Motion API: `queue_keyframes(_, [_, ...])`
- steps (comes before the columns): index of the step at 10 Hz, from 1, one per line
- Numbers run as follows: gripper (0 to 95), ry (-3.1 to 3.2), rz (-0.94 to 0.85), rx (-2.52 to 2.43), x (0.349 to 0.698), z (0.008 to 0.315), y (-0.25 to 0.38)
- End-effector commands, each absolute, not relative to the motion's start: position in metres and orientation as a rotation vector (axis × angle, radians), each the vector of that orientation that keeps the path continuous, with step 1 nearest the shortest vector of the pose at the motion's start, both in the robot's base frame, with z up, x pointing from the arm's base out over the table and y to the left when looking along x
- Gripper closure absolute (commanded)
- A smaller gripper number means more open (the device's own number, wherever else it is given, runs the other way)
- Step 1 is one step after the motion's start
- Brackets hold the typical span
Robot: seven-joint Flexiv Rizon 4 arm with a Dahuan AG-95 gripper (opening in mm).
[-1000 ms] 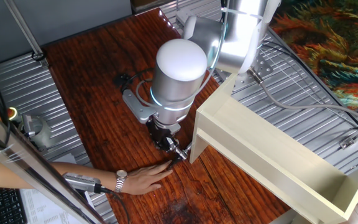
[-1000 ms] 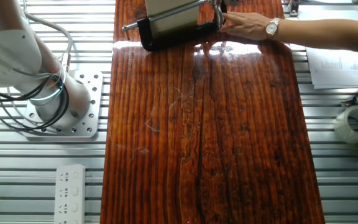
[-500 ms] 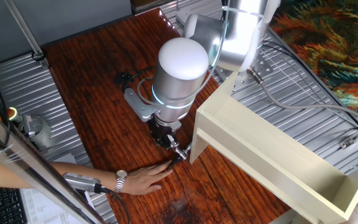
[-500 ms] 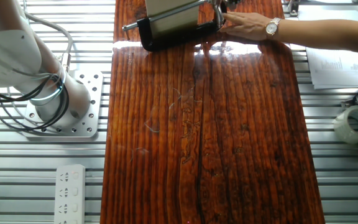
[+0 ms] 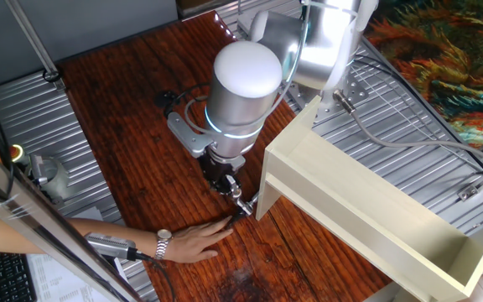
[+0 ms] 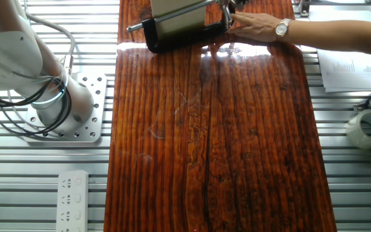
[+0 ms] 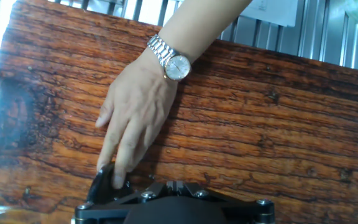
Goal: Turn off the water tap
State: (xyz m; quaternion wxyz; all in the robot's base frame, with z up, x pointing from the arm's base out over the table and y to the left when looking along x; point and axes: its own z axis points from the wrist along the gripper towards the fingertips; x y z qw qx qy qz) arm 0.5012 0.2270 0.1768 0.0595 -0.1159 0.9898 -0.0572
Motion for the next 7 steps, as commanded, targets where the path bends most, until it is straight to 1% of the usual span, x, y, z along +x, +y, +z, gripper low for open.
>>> queue_keyframes(1, [95.0,2.996,-0.171,-0.374,0.4953,0.1812,0.2248])
queue_keyframes(7, [95.0,2.971,-0.156,-0.442,0.4961,0.184,0.2222])
